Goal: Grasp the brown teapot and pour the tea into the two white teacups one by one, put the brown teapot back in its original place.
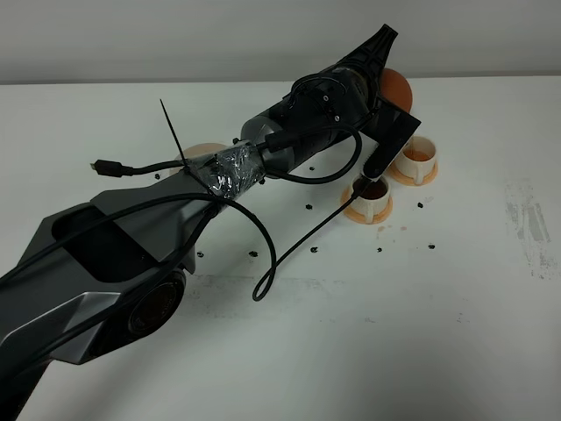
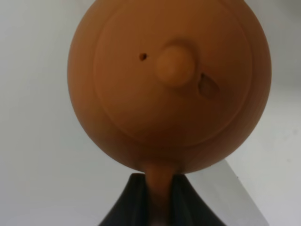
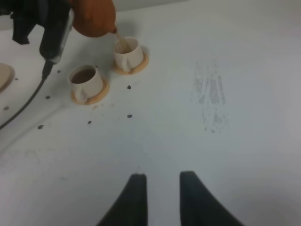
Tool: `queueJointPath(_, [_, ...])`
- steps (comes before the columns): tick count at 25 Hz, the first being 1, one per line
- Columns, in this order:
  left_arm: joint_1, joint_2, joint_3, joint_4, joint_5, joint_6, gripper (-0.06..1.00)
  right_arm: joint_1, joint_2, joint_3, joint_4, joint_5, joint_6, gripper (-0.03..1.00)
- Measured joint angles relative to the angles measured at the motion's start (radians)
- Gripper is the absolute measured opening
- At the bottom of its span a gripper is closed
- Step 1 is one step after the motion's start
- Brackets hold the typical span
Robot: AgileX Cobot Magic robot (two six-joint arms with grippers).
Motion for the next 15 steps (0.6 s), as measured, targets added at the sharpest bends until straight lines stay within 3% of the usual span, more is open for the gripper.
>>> queueJointPath(15, [-0.011, 0.0, 0.0, 0.03, -0.025, 0.015, 0.13, 0.0, 0.0, 0.0, 0.0, 0.0, 0.0, 0.2])
